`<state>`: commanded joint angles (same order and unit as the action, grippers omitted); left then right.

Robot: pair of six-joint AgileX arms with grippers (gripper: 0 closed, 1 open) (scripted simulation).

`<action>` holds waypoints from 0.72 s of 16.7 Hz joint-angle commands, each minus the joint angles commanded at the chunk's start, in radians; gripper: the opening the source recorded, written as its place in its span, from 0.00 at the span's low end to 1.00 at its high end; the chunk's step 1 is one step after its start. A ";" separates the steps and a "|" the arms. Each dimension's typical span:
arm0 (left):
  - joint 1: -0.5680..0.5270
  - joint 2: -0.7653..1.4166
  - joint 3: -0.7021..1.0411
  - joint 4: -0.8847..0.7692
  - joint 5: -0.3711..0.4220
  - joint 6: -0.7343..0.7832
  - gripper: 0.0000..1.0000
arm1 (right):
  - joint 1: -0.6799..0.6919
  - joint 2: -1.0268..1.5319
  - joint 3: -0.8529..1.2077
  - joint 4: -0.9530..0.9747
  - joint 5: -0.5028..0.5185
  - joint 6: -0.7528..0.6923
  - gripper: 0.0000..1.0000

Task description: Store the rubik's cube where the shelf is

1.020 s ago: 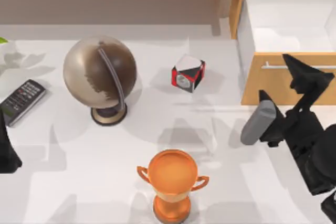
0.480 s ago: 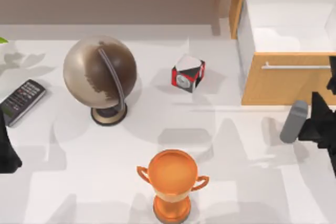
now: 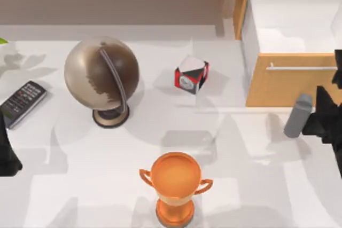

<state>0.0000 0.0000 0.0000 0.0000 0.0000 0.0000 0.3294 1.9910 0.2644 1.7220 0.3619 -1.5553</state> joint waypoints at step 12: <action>0.000 0.000 0.000 0.000 0.000 0.000 1.00 | -0.021 0.003 0.045 -0.042 -0.021 0.000 0.70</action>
<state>0.0000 0.0000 0.0000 0.0000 0.0000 0.0000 0.3082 1.9940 0.3092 1.6799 0.3406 -1.5554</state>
